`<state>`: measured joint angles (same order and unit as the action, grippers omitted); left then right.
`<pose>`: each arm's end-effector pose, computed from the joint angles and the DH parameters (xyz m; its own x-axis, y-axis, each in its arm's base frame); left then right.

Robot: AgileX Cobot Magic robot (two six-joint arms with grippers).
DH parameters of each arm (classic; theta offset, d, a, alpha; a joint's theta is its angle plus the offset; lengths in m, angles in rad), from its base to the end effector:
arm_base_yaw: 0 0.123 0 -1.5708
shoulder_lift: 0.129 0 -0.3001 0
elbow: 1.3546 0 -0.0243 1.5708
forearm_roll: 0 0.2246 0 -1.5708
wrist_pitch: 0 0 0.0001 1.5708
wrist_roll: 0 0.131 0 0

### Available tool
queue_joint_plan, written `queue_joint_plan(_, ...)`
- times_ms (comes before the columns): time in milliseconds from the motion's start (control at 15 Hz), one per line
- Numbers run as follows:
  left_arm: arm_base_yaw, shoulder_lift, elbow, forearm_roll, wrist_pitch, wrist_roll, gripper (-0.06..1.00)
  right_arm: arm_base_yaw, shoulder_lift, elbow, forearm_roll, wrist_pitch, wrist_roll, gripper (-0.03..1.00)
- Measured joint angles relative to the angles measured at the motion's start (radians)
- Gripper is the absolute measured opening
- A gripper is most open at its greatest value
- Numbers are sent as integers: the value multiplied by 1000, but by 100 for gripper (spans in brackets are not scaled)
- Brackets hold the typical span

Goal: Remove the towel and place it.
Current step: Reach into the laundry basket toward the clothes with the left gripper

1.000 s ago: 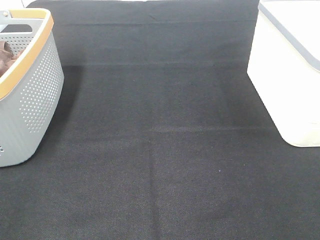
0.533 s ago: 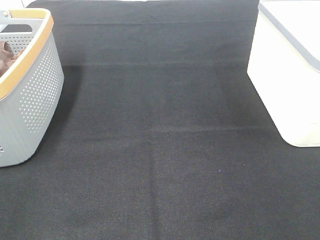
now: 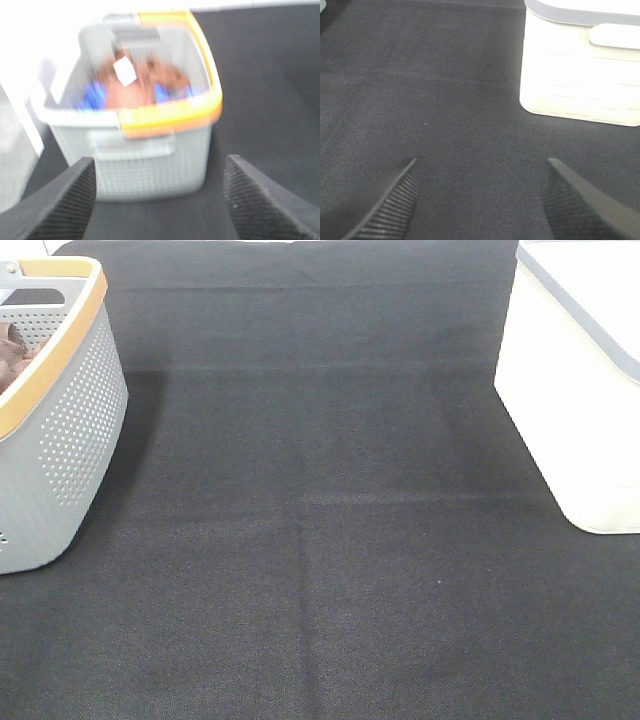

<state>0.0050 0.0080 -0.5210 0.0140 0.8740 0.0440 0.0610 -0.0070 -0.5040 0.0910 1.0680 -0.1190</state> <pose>0.0004 0.0014 0.2754 -0.2708 0.0516 -0.9613 -0.0010 0.9985 0.0539 -0.0101 0.0098 0.2471 -0.4392 -0.1017 -0.8926 -0.1651 0.9858 -0.0311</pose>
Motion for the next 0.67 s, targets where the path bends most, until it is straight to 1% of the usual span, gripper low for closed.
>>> queue_joint_plan(67,0,48,-1,21,-130,-55,67,0,0,0,0,0,0,66)
queue_joint_plan(200,0,144,-1,32,-282,-139,64,0,0,0,0,0,0,66)
queue_joint_plan(333,0,286,-6,39,-433,-169,64,0,0,0,0,0,0,66)
queue_joint_plan(400,0,363,-19,37,-465,-172,64,0,0,0,0,0,0,66)
queue_joint_plan(533,0,532,-81,37,-480,-175,63,0,0,0,0,0,0,66)
queue_joint_plan(600,0,626,-131,37,-481,-176,63,0,0,0,0,0,0,66)
queue_joint_plan(667,0,760,-212,37,-481,-176,63,0,0,0,0,0,0,66)
